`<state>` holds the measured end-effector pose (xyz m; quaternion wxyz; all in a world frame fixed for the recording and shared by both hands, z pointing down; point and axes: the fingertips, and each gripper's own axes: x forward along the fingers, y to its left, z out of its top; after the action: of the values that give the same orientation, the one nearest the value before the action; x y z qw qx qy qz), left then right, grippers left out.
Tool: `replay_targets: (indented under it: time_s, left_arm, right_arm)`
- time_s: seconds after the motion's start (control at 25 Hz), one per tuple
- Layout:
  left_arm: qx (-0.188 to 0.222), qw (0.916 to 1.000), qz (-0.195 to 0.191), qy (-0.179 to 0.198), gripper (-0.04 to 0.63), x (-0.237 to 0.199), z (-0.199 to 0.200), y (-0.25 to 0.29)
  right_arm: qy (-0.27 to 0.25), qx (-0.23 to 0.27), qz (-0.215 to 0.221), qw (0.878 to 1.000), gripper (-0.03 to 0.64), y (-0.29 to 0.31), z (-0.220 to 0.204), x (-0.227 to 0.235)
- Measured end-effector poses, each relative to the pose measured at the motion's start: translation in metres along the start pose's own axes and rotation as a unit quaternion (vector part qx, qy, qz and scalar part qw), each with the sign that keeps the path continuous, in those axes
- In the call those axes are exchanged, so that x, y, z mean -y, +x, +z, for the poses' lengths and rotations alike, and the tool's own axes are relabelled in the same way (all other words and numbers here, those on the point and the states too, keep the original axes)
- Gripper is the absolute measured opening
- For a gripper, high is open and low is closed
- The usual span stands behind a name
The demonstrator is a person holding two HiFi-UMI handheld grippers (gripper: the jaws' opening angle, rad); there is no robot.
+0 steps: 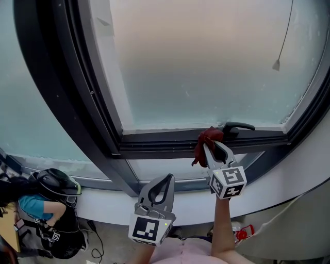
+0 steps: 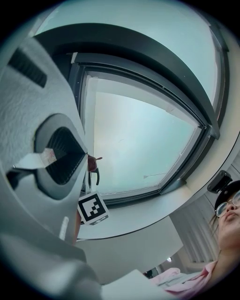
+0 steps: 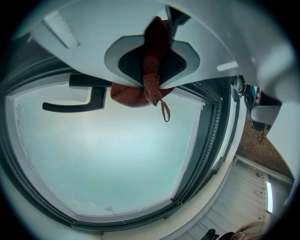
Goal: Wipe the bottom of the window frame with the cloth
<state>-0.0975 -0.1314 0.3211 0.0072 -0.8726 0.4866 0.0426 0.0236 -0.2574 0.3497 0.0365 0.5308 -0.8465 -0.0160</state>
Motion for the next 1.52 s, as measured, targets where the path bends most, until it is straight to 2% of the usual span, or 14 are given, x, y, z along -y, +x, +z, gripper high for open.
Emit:
replay_targets:
  time_s: [0.08,0.2,0.32,0.48,0.64,0.76,0.84,0.96,1.04,1.12,1.28,1.52]
  left_arm:
    - [0.01,0.9999,0.006,-0.003,-0.006,0.002,0.003,0.0]
    - [-0.007,0.9998,0.016,0.003,-0.006,0.001,-0.003,-0.005]
    - [0.001,0.9997,0.025,0.001,-0.006,-0.002,-0.001,-0.007]
    - [-0.012,0.9997,0.021,0.006,-0.006,-0.002,-0.007,-0.01]
    - [0.018,0.9997,0.016,-0.006,-0.006,-0.004,0.003,-0.011]
    - [0.008,0.9998,0.015,-0.006,-0.006,-0.012,0.002,-0.018]
    - [0.013,0.9998,0.017,-0.005,-0.006,-0.02,0.007,-0.022]
    - [-0.015,0.9996,0.022,0.003,-0.006,-0.034,0.005,-0.035]
    - [-0.018,0.9994,0.031,0.004,-0.006,-0.045,0.008,-0.044]
    - [-0.008,0.9992,0.039,0.002,-0.006,-0.054,0.012,-0.053]
    - [-0.021,0.9984,0.052,0.006,-0.006,-0.07,0.009,-0.074]
    - [-0.02,0.997,0.074,0.009,-0.006,-0.098,0.011,-0.1]
  right_arm:
    - [-0.002,0.003,0.003,1.0,0.081,-0.001,0.0,0.002]
    - [-0.001,0.007,0.005,1.0,0.082,-0.002,0.0,0.006]
    - [0.0,0.007,0.006,1.0,0.081,-0.003,-0.001,0.007]
    - [-0.001,0.006,-0.003,1.0,0.083,-0.004,-0.001,0.007]
    - [-0.004,0.005,-0.014,1.0,0.083,-0.005,0.002,-0.001]
    - [0.019,0.03,0.015,0.999,0.081,-0.006,0.013,-0.031]
    - [0.03,0.049,0.047,0.997,0.081,-0.003,0.026,-0.063]
    - [0.043,0.077,0.1,0.991,0.081,0.001,0.051,-0.115]
    - [0.041,0.087,0.128,0.987,0.081,0.004,0.063,-0.146]
    - [0.033,0.089,0.152,0.984,0.081,0.009,0.068,-0.173]
    - [0.031,0.076,0.186,0.979,0.081,0.022,0.063,-0.217]
    - [0.024,0.047,0.208,0.977,0.081,0.053,0.041,-0.263]
